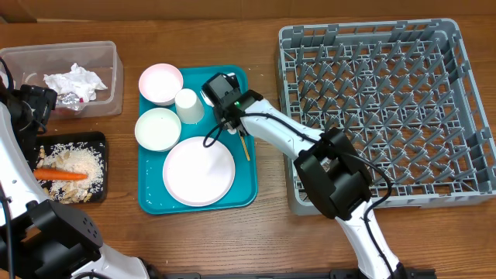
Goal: Sort waste into correct bins and load items into the dishwasher rack
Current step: 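Carry the chopstick with the right gripper into the dish rack and release, then return the right gripper to the tray and grasp the white plastic fork, then carry the fork into the dish rack and open the right gripper, then move the right gripper to the white cup and grasp it, then carry the cup to the rack's right side and set it upright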
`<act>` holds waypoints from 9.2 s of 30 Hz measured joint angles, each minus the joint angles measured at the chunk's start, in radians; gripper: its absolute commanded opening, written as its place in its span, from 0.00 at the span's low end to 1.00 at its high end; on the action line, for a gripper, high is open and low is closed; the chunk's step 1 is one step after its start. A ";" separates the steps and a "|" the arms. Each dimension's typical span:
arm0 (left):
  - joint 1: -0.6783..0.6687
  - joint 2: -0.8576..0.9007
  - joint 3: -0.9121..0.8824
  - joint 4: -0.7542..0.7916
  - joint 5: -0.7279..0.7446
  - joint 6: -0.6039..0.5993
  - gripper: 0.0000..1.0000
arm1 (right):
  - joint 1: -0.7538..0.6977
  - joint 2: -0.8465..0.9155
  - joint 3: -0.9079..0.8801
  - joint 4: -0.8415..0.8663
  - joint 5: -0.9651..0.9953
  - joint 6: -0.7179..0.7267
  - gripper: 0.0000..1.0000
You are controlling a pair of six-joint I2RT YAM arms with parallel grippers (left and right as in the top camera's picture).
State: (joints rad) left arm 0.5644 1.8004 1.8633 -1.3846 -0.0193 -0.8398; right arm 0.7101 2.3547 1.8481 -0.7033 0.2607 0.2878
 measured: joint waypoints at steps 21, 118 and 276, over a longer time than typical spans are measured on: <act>0.000 0.000 0.000 0.000 0.000 0.000 1.00 | -0.329 -0.239 0.314 -0.427 -0.136 -0.146 0.04; 0.000 0.000 0.000 0.000 0.000 0.000 1.00 | -0.047 0.057 0.117 -0.076 -0.264 -0.302 0.04; 0.000 0.000 0.000 0.000 0.000 0.000 1.00 | -0.813 -0.420 0.083 -0.166 -0.111 -0.183 0.59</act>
State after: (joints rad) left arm 0.5644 1.8004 1.8633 -1.3849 -0.0193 -0.8394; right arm -0.1024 1.9350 1.9308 -0.8688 0.1501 0.1043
